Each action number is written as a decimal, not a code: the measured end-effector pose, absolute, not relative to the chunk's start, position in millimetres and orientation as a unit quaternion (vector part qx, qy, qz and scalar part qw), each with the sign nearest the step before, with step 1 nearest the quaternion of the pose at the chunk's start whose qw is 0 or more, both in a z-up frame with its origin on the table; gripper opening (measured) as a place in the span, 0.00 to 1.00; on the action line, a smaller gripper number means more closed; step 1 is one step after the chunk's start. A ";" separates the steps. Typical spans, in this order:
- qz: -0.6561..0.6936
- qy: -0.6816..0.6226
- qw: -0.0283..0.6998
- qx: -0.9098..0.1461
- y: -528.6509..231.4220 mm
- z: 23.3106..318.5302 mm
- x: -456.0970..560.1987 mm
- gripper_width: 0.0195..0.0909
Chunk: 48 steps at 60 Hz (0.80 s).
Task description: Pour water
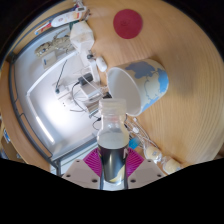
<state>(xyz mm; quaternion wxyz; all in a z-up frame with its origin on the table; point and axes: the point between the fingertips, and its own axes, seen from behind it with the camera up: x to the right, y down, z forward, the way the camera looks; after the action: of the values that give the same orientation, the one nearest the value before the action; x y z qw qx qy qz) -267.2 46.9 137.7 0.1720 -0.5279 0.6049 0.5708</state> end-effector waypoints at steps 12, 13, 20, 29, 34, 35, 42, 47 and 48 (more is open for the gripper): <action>0.486 0.468 0.324 -0.664 41.7 173.0 -238.2 0.13; 0.475 0.449 0.337 -0.678 40.5 175.7 -235.7 0.13; 0.343 0.297 0.431 -0.780 36.1 174.7 -198.2 0.13; 0.114 0.120 0.527 -0.834 35.3 172.8 -112.4 0.14; 0.020 0.064 0.554 -0.830 40.0 161.7 -72.0 0.15; 0.011 0.057 0.555 -0.830 40.8 159.1 -66.9 0.15; -0.012 0.047 0.558 -0.828 48.8 131.0 -39.7 0.15; -0.022 0.048 0.550 -0.833 53.7 109.6 -24.9 0.16; -0.024 0.049 0.552 -0.832 55.4 103.4 -21.8 0.16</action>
<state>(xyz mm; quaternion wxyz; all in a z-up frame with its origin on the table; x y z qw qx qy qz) -21.8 55.4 103.4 0.5524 -0.8318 0.0494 -0.0244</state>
